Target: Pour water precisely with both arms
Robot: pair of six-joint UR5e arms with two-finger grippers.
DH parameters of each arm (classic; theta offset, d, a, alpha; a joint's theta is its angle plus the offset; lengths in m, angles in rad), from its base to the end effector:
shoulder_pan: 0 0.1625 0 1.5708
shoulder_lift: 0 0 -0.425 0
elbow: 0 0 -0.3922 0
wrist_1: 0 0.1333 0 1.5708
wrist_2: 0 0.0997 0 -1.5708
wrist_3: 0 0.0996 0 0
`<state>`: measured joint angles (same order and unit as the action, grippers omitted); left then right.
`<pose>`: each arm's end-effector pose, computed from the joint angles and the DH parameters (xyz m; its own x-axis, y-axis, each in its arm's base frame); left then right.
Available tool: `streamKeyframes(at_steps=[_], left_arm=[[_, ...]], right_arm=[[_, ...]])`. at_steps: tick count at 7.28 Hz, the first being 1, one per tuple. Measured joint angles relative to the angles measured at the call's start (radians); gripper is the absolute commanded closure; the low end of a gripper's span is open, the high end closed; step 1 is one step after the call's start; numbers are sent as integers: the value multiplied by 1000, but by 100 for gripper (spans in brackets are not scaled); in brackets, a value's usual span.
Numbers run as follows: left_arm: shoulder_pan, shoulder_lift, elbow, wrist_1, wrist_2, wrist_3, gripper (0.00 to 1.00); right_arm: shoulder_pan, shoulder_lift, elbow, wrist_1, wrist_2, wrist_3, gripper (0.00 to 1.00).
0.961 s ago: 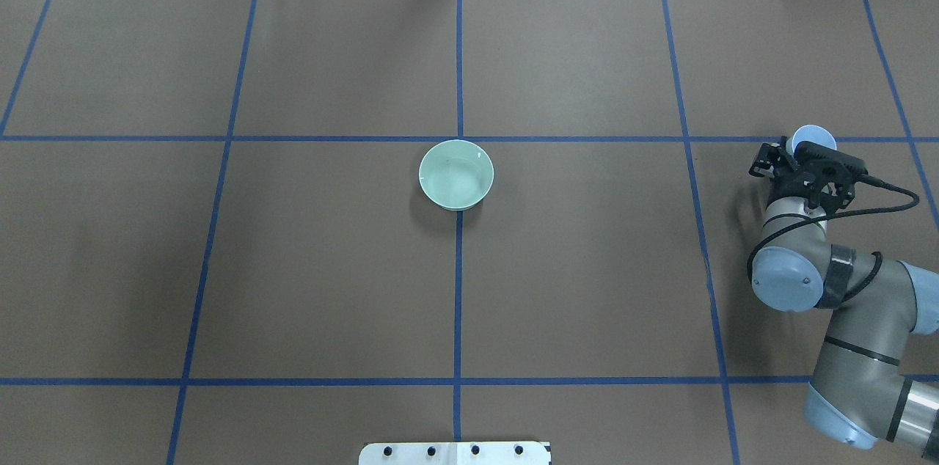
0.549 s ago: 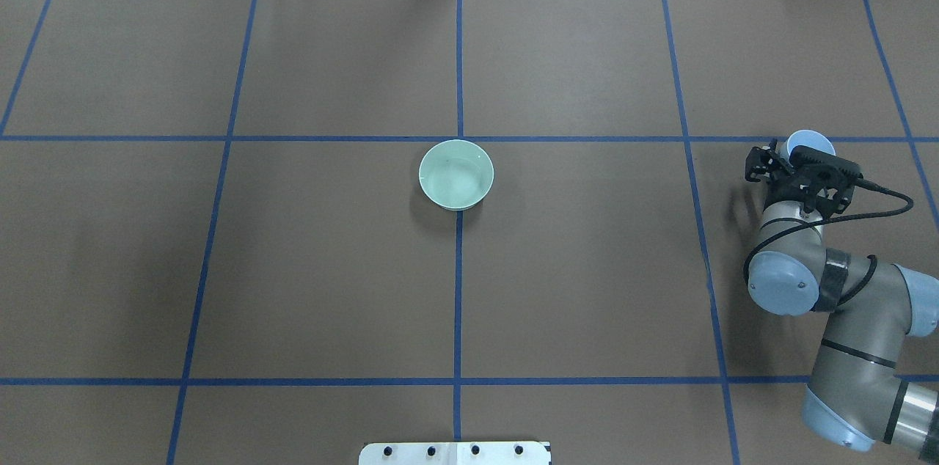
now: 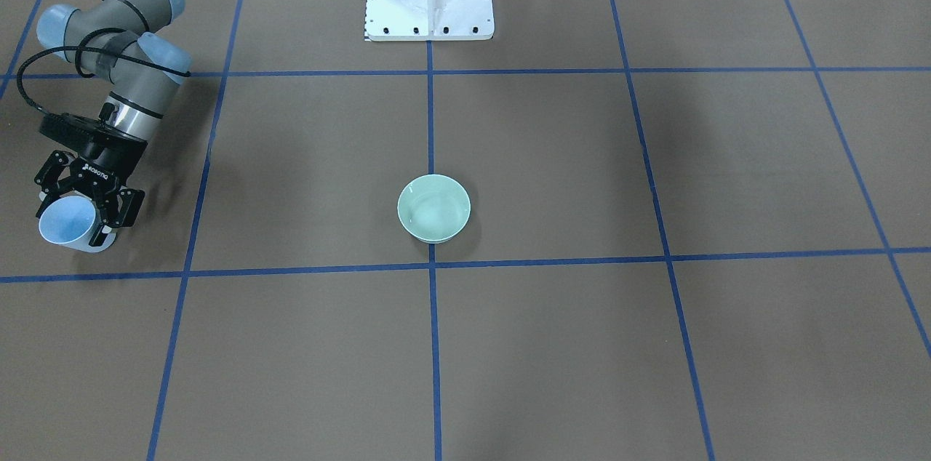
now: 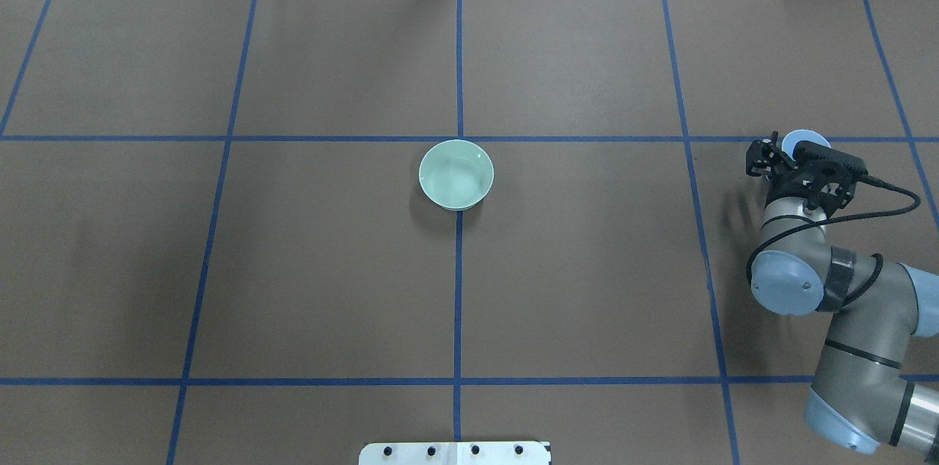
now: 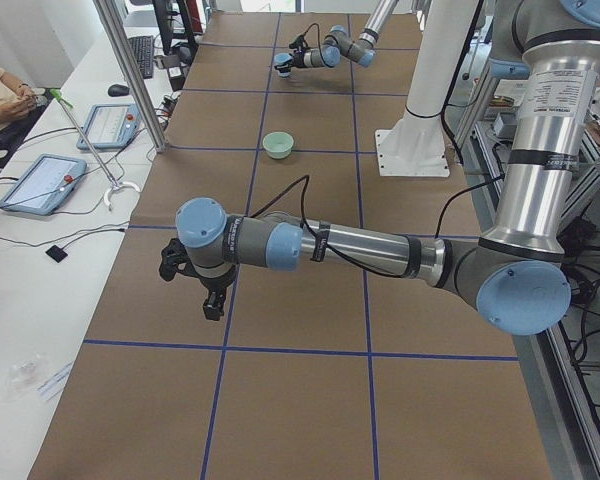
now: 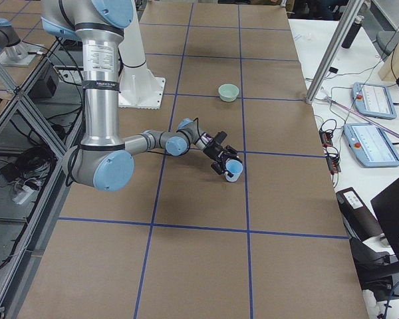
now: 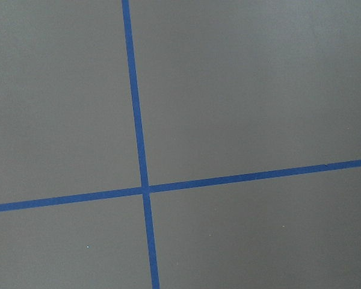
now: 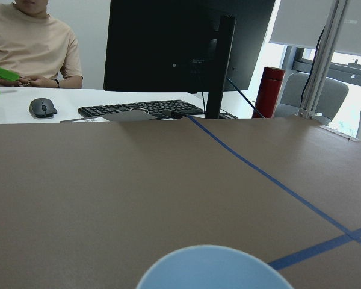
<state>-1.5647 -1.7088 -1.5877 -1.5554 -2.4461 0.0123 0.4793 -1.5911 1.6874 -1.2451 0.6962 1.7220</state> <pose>-0.0535 -0.5539 0.5723 0.6400 0.1228 -0.7585 -0.0139 0.9888 0.1484 -0.3459 -0.4161 0.5671 0.7137 0.4798 0.5103 -0.6900 0.3559 0.6303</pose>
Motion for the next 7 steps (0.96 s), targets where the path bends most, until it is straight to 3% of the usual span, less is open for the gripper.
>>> streamKeyframes(at_steps=[4,6,7], left_arm=[[0,0,0,0,0,0,0],[0,0,0,-1,1,-1,0],[0,0,-3,-2,1,-2,0]], right_arm=[[48,-61,115,-1,-26,-75,0],[126,-8,125,1,112,-244,0],[186,35,125,1,230,-345,0]])
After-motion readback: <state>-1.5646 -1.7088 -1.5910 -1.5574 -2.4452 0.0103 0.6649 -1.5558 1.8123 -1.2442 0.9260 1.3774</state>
